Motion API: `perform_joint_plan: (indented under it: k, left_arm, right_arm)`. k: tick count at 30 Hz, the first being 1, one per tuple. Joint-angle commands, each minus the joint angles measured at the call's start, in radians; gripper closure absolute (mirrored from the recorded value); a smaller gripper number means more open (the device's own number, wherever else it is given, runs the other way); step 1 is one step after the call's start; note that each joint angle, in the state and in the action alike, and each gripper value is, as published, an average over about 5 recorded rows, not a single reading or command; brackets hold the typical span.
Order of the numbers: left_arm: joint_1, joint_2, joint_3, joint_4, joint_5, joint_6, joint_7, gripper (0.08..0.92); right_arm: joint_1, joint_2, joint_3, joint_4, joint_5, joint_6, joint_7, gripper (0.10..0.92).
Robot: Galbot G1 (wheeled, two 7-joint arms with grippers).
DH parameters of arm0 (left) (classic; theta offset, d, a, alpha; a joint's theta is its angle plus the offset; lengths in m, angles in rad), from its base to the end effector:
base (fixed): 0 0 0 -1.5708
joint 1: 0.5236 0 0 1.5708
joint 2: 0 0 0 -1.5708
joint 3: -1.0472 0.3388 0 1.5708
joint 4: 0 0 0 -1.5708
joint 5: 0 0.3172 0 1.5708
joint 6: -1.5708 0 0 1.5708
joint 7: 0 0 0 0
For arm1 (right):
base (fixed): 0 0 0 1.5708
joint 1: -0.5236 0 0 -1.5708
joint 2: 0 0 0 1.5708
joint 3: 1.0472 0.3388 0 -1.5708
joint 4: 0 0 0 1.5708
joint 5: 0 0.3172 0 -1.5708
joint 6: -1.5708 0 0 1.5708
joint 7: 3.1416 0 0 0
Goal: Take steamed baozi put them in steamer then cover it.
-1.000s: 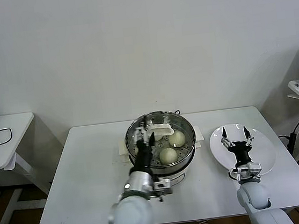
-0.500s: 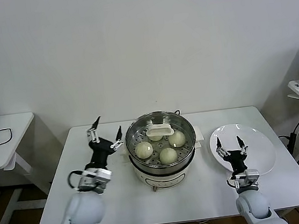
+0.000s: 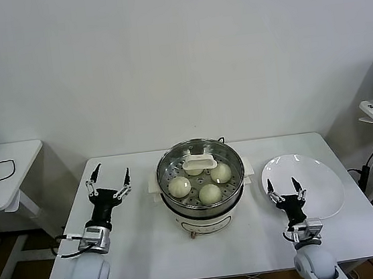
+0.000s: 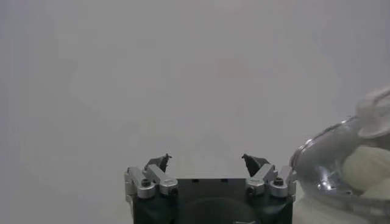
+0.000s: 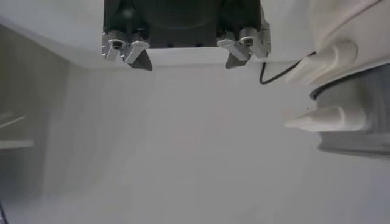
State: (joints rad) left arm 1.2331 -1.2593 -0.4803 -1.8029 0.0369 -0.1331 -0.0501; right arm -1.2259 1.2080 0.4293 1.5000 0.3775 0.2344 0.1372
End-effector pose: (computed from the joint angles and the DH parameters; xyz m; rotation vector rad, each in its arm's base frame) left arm 0.2556 0.0688 -0.3097 0.1160 2.9211 0.4740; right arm 0.2481 -0.1003 -0.3987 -0.1216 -3.0931 -0.0322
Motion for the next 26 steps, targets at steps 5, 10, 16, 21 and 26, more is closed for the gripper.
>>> perform_joint_plan:
  k: [5,10,16,21,26]
  left_arm:
    - [0.031,-0.006,-0.049,0.060,-0.093,-0.121,0.010,0.177]
    - [0.033,-0.009,-0.045,0.057,-0.089,-0.118,0.017,0.177]
    - [0.035,-0.013,-0.043,0.058,-0.090,-0.112,0.026,0.177]
    - [0.033,-0.015,-0.040,0.062,-0.088,-0.113,0.034,0.177]
    - [0.030,-0.015,-0.042,0.075,-0.086,-0.114,0.042,0.177]
  right_arm:
    - [-0.011,0.008,0.004,0.000,0.003,-0.008,-0.011,0.203]
    - [-0.011,0.009,0.005,-0.004,0.004,-0.007,-0.009,0.203]
    - [-0.014,0.015,0.007,-0.008,-0.001,-0.001,-0.010,0.203]
    - [-0.016,0.020,0.015,-0.002,-0.004,0.003,-0.010,0.203]
    - [-0.023,0.021,0.022,0.013,-0.005,0.004,-0.009,0.203]
